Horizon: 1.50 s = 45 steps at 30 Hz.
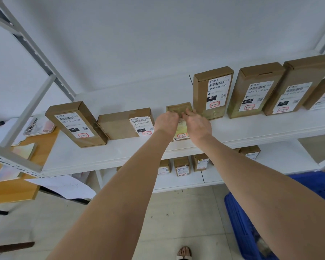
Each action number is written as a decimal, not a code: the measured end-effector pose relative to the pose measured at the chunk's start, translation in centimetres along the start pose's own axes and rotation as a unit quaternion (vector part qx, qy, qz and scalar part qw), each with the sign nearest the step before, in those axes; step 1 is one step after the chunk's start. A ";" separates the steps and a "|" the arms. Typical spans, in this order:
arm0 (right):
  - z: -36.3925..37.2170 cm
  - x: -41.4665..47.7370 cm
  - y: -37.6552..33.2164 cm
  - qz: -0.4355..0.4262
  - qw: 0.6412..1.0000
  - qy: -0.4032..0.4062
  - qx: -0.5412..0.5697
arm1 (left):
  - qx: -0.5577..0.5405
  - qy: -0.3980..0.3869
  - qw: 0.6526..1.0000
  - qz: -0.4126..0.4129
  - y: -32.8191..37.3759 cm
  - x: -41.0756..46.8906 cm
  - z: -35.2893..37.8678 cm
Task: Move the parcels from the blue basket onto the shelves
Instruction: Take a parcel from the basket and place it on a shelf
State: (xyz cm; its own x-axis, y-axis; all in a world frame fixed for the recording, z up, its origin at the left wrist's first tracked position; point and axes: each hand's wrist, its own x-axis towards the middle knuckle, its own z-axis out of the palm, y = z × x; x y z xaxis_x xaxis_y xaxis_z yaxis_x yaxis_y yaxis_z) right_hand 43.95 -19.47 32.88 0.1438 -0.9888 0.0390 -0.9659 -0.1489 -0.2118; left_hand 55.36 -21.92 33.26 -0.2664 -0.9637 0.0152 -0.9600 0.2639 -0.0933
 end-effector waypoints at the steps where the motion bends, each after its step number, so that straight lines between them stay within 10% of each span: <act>1: 0.0 0.3 0.0 0.001 1.000 0.001 0.001 | 0.003 0.000 1.000 0.002 -0.1 0.3 0.0; 24: -0.5 -1.8 1.3 0.054 0.998 0.026 0.011 | -0.040 -0.001 0.999 -0.002 1.3 -0.4 -3.1; 45: 2.7 -20.9 22.1 0.309 0.951 -0.003 0.011 | 0.008 -0.072 0.958 0.278 29.2 -4.5 3.6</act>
State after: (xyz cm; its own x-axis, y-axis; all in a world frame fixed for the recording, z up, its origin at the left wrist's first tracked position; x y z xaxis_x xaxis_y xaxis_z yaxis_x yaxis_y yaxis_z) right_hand 20.13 -2.11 24.77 -0.4492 -0.8873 -0.1044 -0.8614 0.4611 -0.2128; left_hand 28.86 -10.03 26.86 -0.7204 -0.6704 -0.1778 -0.6717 0.7382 -0.0619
